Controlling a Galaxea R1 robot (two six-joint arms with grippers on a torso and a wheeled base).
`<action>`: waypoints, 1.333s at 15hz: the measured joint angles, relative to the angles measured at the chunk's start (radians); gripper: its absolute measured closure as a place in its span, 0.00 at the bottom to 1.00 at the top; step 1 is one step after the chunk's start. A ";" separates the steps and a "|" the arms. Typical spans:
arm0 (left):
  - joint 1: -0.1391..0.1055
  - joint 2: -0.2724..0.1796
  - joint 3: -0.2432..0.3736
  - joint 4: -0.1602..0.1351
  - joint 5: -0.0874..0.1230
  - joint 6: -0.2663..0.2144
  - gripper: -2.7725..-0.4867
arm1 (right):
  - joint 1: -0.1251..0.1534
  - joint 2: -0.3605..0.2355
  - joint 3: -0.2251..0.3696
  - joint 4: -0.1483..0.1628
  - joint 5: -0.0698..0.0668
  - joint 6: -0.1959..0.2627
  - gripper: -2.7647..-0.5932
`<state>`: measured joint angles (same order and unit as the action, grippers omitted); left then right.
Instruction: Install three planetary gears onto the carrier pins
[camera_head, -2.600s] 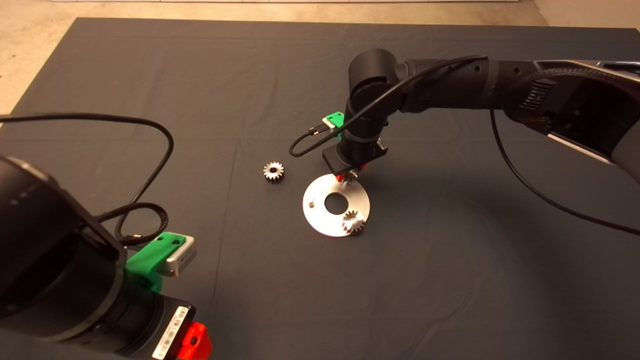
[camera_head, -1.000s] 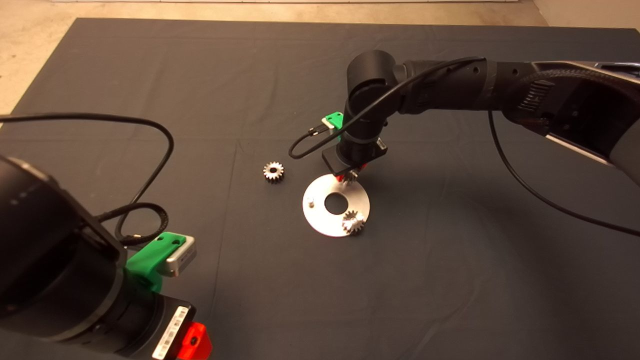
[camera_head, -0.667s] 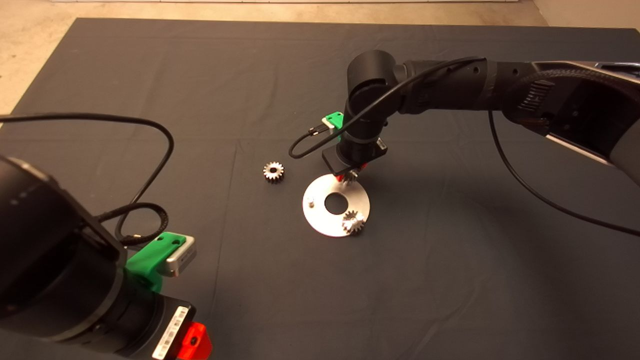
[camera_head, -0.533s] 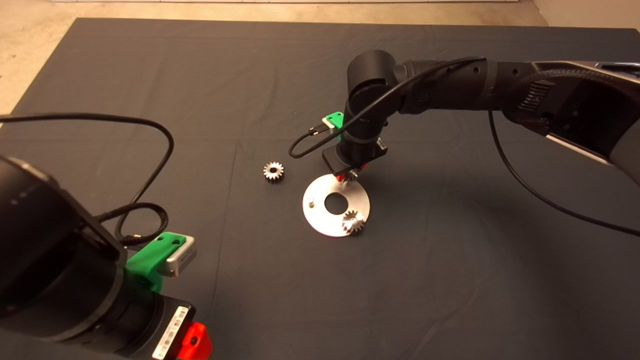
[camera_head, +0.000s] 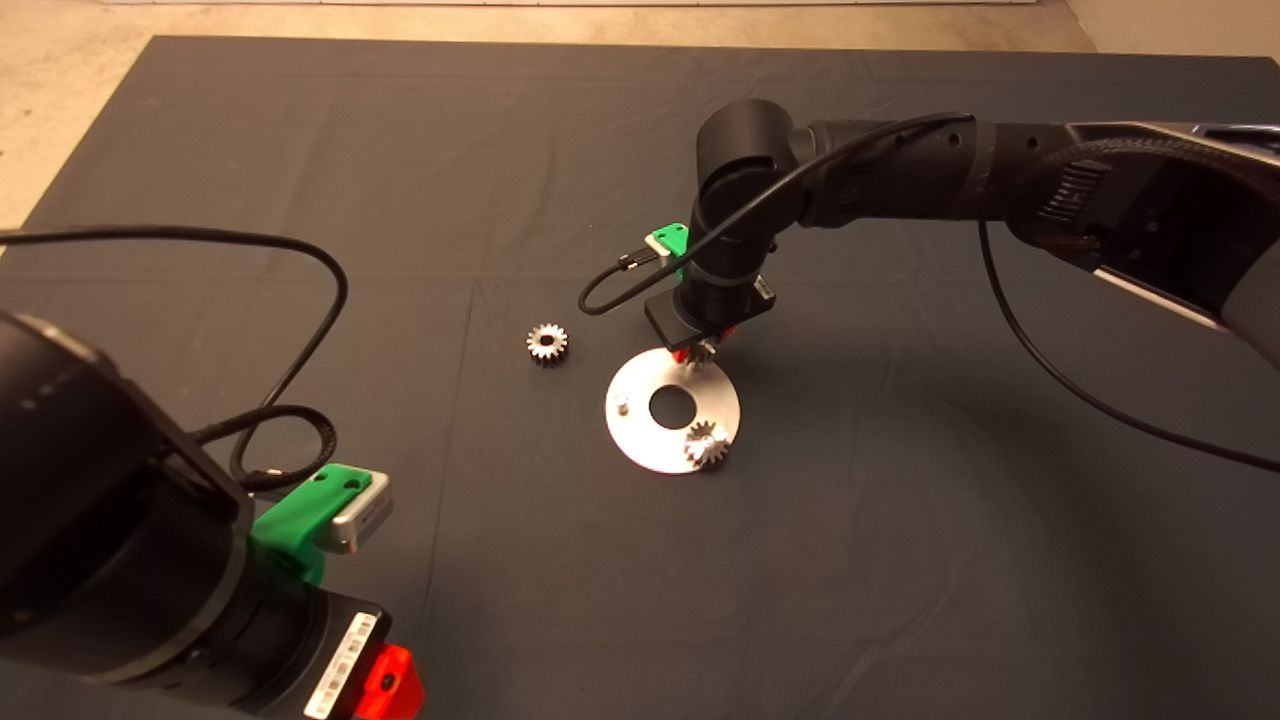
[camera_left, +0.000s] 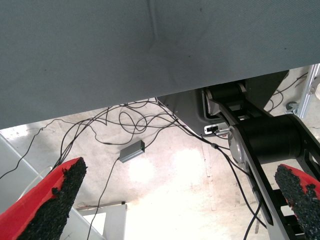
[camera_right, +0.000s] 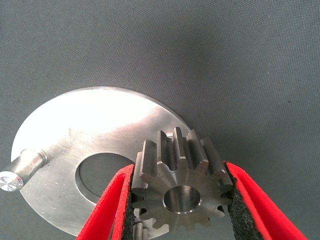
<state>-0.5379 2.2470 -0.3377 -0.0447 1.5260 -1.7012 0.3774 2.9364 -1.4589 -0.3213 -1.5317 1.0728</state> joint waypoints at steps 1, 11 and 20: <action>0.000 0.000 0.000 0.000 0.000 0.000 0.01 | 0.001 0.000 -0.001 0.000 0.001 0.002 0.78; 0.000 0.000 0.000 0.000 0.000 0.000 0.01 | 0.003 -0.003 -0.004 0.008 0.002 0.017 0.78; 0.000 0.000 0.000 0.000 0.000 0.000 0.01 | 0.003 0.001 -0.013 0.013 0.001 0.022 0.78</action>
<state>-0.5379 2.2470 -0.3377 -0.0447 1.5260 -1.7012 0.3804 2.9374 -1.4715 -0.3079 -1.5306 1.0945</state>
